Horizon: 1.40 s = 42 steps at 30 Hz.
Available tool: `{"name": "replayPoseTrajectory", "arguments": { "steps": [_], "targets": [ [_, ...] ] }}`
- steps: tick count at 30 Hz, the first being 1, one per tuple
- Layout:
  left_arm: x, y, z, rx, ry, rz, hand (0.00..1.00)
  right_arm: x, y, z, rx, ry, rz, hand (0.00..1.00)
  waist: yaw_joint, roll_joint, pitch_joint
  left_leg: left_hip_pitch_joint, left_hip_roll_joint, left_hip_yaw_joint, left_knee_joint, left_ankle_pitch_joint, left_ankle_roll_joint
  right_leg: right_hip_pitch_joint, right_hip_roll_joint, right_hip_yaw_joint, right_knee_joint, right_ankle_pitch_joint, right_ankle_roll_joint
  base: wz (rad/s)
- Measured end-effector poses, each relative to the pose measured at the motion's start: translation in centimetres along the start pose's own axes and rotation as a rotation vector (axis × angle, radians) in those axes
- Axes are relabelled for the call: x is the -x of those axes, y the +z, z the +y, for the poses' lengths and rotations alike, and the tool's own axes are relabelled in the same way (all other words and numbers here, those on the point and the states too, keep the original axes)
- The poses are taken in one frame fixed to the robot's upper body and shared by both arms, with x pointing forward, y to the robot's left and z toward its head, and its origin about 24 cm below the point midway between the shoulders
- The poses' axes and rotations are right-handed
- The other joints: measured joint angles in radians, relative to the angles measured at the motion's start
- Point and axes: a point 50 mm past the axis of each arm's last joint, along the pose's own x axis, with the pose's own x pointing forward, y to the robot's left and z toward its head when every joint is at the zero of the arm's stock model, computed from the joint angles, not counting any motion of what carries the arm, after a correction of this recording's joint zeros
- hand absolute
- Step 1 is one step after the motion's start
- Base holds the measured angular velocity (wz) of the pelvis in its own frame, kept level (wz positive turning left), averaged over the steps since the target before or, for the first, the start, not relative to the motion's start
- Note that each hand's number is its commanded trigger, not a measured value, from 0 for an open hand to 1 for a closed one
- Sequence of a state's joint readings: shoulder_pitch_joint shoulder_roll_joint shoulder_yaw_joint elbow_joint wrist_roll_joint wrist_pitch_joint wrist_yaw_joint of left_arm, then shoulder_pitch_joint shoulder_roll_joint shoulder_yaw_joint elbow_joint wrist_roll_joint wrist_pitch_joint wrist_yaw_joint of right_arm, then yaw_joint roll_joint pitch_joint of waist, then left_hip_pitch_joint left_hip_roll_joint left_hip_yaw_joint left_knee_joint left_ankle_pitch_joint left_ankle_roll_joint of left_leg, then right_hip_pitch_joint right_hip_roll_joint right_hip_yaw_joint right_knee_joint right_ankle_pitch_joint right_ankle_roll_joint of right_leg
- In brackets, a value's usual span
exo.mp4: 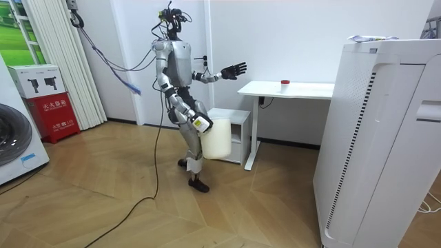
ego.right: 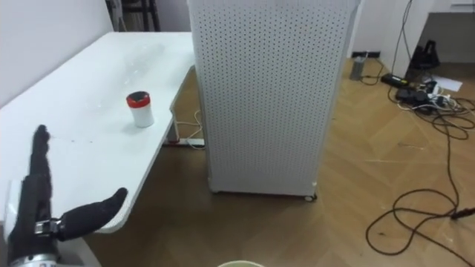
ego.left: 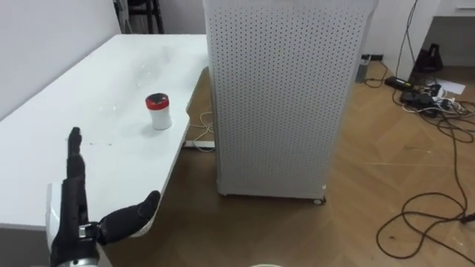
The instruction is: Pick garbage
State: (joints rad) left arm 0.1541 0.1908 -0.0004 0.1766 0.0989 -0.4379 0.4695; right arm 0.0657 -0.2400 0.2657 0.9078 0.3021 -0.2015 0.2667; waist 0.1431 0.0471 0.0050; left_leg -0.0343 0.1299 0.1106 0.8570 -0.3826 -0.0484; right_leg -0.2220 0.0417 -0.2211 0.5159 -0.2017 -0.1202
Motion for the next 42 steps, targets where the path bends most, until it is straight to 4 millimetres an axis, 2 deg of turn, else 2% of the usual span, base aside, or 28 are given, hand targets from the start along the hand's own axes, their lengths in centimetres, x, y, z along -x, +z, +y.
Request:
{"name": "replayPoseTrajectory", "arguments": {
  "steps": [1,2,3,4,6,8,9,10,11,12,13,14,15,16,18,19,20,22,24,26,27,28,29,31,33,37,40,42],
  "targets": [
    [0.0,-0.1,0.1,0.018,0.009,0.013,0.0,0.0,-0.1,0.0,0.008,0.002,0.006,1.0,-0.001,-0.001,0.0014,-0.063,0.004,-0.037,0.136,0.089,-0.011,0.016,0.005,0.003,0.016,-0.02,-0.008,-0.22],
    [0.0,-0.1,0.1,0.028,0.017,0.019,0.0,0.1,-0.2,0.0,0.01,0.001,0.009,1.0,-0.001,-0.008,0.0027,-0.105,0.01,-0.042,0.22,0.192,-0.012,0.035,0.009,0.012,0.022,-0.037,-0.013,-0.18],
    [0.0,-0.1,0.1,0.03,0.018,0.02,0.0,0.1,-0.2,0.0,0.011,0.0,0.01,1.0,-0.001,-0.012,0.003,-0.119,0.015,-0.039,0.245,0.237,-0.014,0.045,0.011,0.015,0.021,-0.042,-0.016,-0.1],
    [0.0,-0.1,0.1,0.032,0.018,0.018,0.0,0.1,-0.1,-0.1,0.011,-0.007,0.008,1.0,-0.003,-0.027,0.0083,-0.141,0.016,-0.044,0.275,0.287,-0.019,0.06,0.01,0.02,0.021,-0.053,-0.023,0.14],
    [-0.1,0.0,0.0,0.034,0.015,0.015,0.0,0.1,0.1,-0.3,0.013,-0.035,-0.001,1.0,-0.03,-0.037,0.0136,-0.183,0.013,-0.07,0.258,0.238,-0.005,0.067,0.01,0.021,0.017,-0.058,-0.025,0.22],
    [0.0,-0.1,0.1,0.031,0.022,0.02,0.0,0.1,0.0,-0.5,0.011,-0.071,0.008,1.0,-0.026,-0.055,0.0229,-0.224,0.012,-0.082,0.119,0.159,-0.009,0.078,0.004,0.028,-0.004,-0.059,-0.029,-0.11],
    [0.0,-0.2,0.1,0.03,0.026,0.022,0.0,0.1,0.0,-0.5,0.011,-0.08,0.009,1.0,-0.024,-0.058,0.0248,-0.236,0.011,-0.085,0.067,0.151,-0.011,0.08,0.004,0.027,-0.016,-0.058,-0.029,-0.07],
    [0.0,-0.2,0.1,0.031,0.036,0.026,0.0,0.1,0.0,-0.6,0.01,-0.092,0.01,1.0,-0.025,-0.063,0.0247,-0.263,-0.004,-0.095,-0.042,0.149,-0.013,0.084,0.0,0.026,-0.036,-0.057,-0.026,0.05],
    [0.1,-0.3,0.1,0.031,0.038,0.028,0.0,0.1,-0.2,-0.7,0.007,-0.099,0.017,1.0,-0.025,-0.072,0.0197,-0.286,-0.022,-0.105,-0.162,0.152,-0.018,0.087,-0.006,0.032,-0.053,-0.059,-0.025,0.04],
    [0.1,-0.3,0.1,0.03,0.038,0.029,0.0,0.2,-0.3,-0.7,0.005,-0.104,0.023,1.0,-0.024,-0.074,0.0181,-0.295,-0.025,-0.107,-0.223,0.159,-0.021,0.088,-0.006,0.043,-0.06,-0.061,-0.022,-0.06],
    [0.2,-0.3,0.1,0.029,0.038,0.03,0.0,0.2,-0.5,-0.8,0.002,-0.109,0.036,1.0,-0.02,-0.073,0.0165,-0.307,-0.039,-0.111,-0.335,0.179,-0.026,0.098,-0.01,0.047,-0.07,-0.062,-0.011,-0.23],
    [0.2,-0.4,0.1,0.027,0.038,0.032,0.0,0.3,-0.9,-0.8,-0.001,-0.111,0.055,1.0,-0.005,-0.068,0.0138,-0.315,-0.042,-0.11,-0.427,0.242,-0.02,0.102,-0.014,0.048,-0.065,-0.072,-0.003,-0.31],
    [0.3,-0.4,0.2,0.026,0.039,0.033,0.0,0.3,-1.1,-0.7,-0.003,-0.11,0.067,1.0,-0.001,-0.067,0.0115,-0.318,-0.045,-0.113,-0.456,0.28,-0.018,0.103,-0.015,0.056,-0.063,-0.078,0.003,-0.24],
    [0.3,-0.4,0.2,0.024,0.041,0.034,0.0,0.3,-1.4,-0.6,-0.004,-0.106,0.083,1.0,0.0,-0.066,0.0019,-0.309,-0.058,-0.114,-0.485,0.326,-0.01,0.103,-0.024,0.055,-0.062,-0.093,0.022,-0.05],
    [0.4,-0.5,0.2,0.015,0.037,0.033,0.0,0.3,-1.4,-0.7,0.011,-0.106,0.089,1.0,0.002,-0.069,-0.0013,-0.288,-0.092,-0.115,-0.509,0.369,0.016,0.106,-0.048,0.049,-0.065,-0.106,0.046,-0.06],
    [0.5,-0.6,0.3,0.01,0.038,0.041,0.0,0.3,-1.4,-0.6,0.013,-0.105,0.088,1.0,0.007,-0.07,-0.0008,-0.274,-0.112,-0.108,-0.51,0.365,0.027,0.119,-0.066,0.024,-0.077,-0.112,0.057,-0.09],
    [0.5,-0.7,0.3,0.007,0.035,0.044,0.0,0.3,-1.4,-0.6,0.016,-0.105,0.087,1.0,0.004,-0.07,-0.0004,-0.266,-0.128,-0.105,-0.513,0.359,0.036,0.135,-0.081,0.02,-0.092,-0.117,0.068,0.0],
    [0.5,-0.6,0.3,0.01,0.035,0.04,0.0,0.3,-1.2,-0.5,0.017,-0.101,0.078,1.0,0.008,-0.071,-0.0004,-0.261,-0.132,-0.095,-0.511,0.339,0.047,0.148,-0.103,0.016,-0.109,-0.123,0.078,0.04],
    [0.6,-0.7,0.3,0.006,0.034,0.044,0.0,0.2,-1.2,-0.2,0.013,-0.094,0.073,1.0,0.009,-0.073,0.0001,-0.245,-0.143,-0.089,-0.508,0.321,0.052,0.181,-0.111,0.012,-0.139,-0.127,0.086,0.03],
    [0.7,-0.7,0.2,0.005,0.029,0.041,0.0,0.1,-1.1,0.0,0.019,-0.084,0.069,1.0,0.012,-0.081,0.0048,-0.232,-0.162,-0.086,-0.477,0.286,0.059,0.212,-0.13,-0.006,-0.138,-0.144,0.102,0.1],
    [0.6,-0.6,0.2,0.005,0.028,0.038,0.0,0.0,-0.9,0.0,0.02,-0.083,0.064,1.0,0.012,-0.082,0.005,-0.233,-0.164,-0.085,-0.471,0.276,0.062,0.215,-0.134,-0.01,-0.134,-0.15,0.105,0.18],
    [0.6,-0.6,0.2,0.005,0.028,0.036,0.0,0.0,-0.6,0.1,0.023,-0.081,0.054,1.0,0.007,-0.086,0.0077,-0.233,-0.178,-0.084,-0.455,0.261,0.069,0.224,-0.147,-0.023,-0.122,-0.163,0.112,0.27],
    [0.7,-0.7,0.2,0.004,0.026,0.04,0.0,0.0,-0.5,0.0,0.024,-0.08,0.052,1.0,0.004,-0.088,0.0087,-0.228,-0.18,-0.081,-0.439,0.245,0.077,0.229,-0.159,-0.031,-0.095,-0.172,0.127,0.21],
    [0.7,-0.7,0.2,0.002,0.031,0.043,0.0,0.0,-0.5,0.1,0.026,-0.079,0.053,1.0,0.014,-0.089,0.01,-0.206,-0.192,-0.072,-0.426,0.22,0.087,0.227,-0.177,-0.035,-0.038,-0.173,0.13,0.03],
    [0.6,-0.6,0.3,0.004,0.05,0.037,0.0,-0.1,-0.4,0.1,0.026,-0.077,0.049,1.0,0.005,-0.091,0.0078,-0.196,-0.194,-0.072,-0.418,0.205,0.1,0.233,-0.184,-0.06,-0.013,-0.169,0.138,0.2],
    [0.1,-0.3,0.3,0.01,0.083,0.022,0.0,-0.3,0.1,0.1,0.031,-0.076,0.036,1.0,0.002,-0.081,0.0124,-0.195,-0.199,-0.083,-0.405,0.188,0.121,0.241,-0.187,-0.066,-0.014,-0.143,0.178,0.1],
    [0.1,-0.3,0.4,0.007,0.092,0.02,0.0,-0.3,0.1,0.1,0.033,-0.074,0.035,1.0,0.002,-0.078,0.0141,-0.197,-0.214,-0.122,-0.406,0.185,0.126,0.25,-0.179,-0.049,-0.039,-0.132,0.182,0.06],
    [0.0,-0.3,0.6,0.003,0.1,0.018,0.0,-0.3,0.1,0.1,0.038,-0.073,0.036,1.0,0.007,-0.079,0.0136,-0.199,-0.219,-0.123,-0.406,0.185,0.127,0.282,-0.172,-0.057,-0.106,-0.128,0.182,0.0]
  ]
}}
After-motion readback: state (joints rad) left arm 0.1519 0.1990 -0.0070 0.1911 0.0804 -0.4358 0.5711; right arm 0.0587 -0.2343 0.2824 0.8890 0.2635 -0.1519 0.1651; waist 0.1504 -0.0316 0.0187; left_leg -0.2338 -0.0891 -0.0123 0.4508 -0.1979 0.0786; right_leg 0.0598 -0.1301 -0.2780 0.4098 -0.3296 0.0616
